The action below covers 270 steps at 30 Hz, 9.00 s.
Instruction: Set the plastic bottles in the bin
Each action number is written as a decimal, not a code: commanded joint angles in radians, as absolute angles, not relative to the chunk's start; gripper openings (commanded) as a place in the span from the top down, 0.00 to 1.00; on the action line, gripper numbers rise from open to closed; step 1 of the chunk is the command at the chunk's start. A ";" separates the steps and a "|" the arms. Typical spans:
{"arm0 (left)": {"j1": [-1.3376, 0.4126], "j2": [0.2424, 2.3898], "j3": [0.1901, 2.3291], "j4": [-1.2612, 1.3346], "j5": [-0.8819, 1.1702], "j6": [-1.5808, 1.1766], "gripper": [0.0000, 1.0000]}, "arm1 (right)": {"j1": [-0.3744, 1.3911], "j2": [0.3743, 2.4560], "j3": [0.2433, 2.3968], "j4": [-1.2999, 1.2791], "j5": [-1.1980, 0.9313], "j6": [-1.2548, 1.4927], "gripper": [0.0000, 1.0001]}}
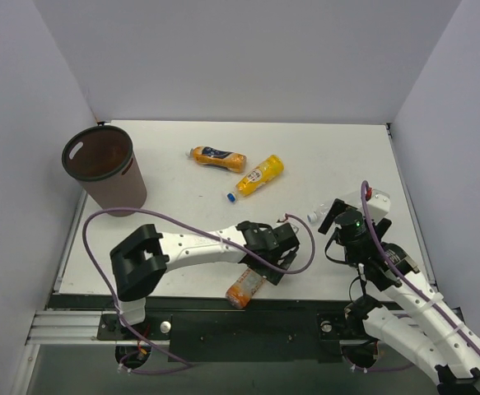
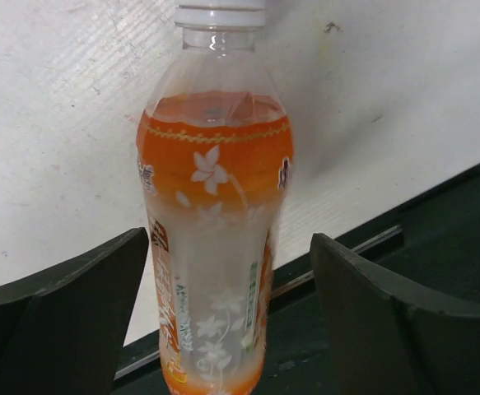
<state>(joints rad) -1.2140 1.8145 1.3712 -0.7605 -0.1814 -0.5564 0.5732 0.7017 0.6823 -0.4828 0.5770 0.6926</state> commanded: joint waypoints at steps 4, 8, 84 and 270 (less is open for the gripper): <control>-1.224 1.896 1.439 -0.795 -0.245 -0.534 0.27 | 0.584 0.698 0.690 -0.502 0.624 0.706 0.04; -1.224 1.898 1.471 -0.885 -0.374 -0.552 0.49 | 0.583 0.707 0.693 -0.500 0.626 0.706 0.04; -0.615 1.630 1.483 -0.491 -0.293 -0.203 0.07 | 0.584 0.713 0.733 -0.537 0.583 0.795 0.05; -0.477 2.321 1.775 -0.144 -0.517 -1.577 0.36 | 0.586 0.588 0.690 -0.704 0.701 0.713 0.05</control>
<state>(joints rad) -0.4797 2.3363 1.7458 -0.1051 -0.5152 -1.6100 0.5785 0.5816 0.6712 -0.6868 0.6731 0.7242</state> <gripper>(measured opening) 0.710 0.950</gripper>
